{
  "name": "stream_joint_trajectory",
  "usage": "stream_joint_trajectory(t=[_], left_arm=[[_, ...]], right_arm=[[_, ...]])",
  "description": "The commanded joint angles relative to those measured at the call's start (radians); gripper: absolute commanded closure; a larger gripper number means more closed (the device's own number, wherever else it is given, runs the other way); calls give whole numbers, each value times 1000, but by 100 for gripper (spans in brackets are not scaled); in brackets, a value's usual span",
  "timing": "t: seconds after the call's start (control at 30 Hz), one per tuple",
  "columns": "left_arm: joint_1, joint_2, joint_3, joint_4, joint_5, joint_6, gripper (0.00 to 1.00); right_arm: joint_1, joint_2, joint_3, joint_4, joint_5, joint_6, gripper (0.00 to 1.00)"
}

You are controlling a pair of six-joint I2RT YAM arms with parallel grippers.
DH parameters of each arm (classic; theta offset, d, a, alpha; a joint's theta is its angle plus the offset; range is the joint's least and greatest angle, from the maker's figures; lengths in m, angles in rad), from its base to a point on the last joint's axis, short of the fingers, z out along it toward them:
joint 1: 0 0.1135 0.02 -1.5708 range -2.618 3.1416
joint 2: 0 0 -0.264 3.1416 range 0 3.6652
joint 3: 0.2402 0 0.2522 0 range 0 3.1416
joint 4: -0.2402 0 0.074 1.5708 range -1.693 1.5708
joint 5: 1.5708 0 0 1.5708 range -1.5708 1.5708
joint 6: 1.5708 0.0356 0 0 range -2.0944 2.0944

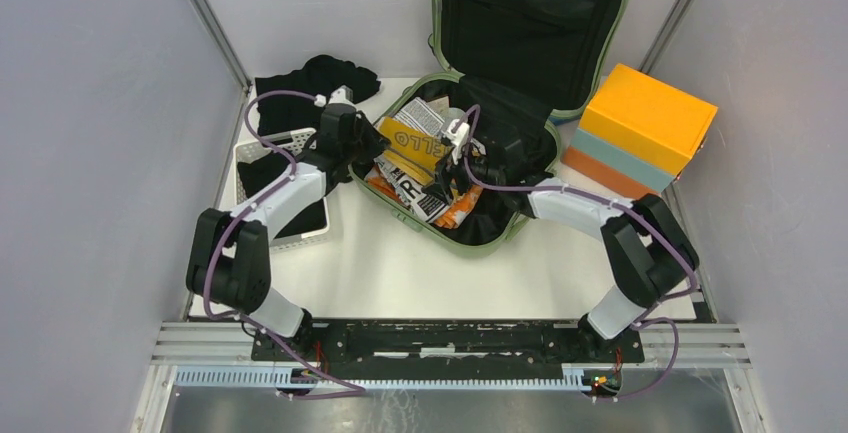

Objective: Open, take out, and arrange the luggage
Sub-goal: Pick up the clothes from the luggage.

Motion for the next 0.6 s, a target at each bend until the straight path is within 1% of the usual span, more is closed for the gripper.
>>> stream_joint_trajectory(t=[0.0,0.17,0.47,0.57], left_arm=[[2,-85,68,-43,10,323,98],[2,-121,91,-116,48,483,98],[2,-182,128,-302,28,626,98],[2,-211,147,-373,22,702,98]], right_arm=[[1,-108,-112,136,0,11,21],[1,-167,-203,180,5,13,20],[0,-245,-280,221,14,27,19],[0,-262,-299,235,14,35,19]])
